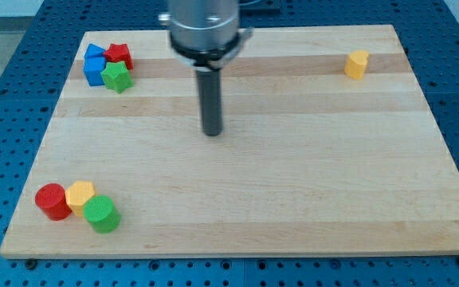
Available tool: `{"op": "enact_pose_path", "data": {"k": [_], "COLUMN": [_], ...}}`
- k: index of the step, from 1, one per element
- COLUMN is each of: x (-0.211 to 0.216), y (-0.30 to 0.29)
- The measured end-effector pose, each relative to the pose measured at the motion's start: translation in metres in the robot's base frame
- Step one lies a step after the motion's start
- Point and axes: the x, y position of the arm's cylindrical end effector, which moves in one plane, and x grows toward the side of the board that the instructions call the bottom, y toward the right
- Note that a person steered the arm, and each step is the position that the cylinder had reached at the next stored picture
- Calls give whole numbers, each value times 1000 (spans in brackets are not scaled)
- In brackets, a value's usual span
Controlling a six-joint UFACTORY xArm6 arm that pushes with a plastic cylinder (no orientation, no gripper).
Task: Place your hand at left side of the red circle
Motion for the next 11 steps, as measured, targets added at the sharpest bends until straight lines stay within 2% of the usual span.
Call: {"op": "enact_pose_path", "data": {"k": [2,5,6,9,11], "x": [10,103,102,138,132], "y": [-113,-239,-240,-228,-162]}}
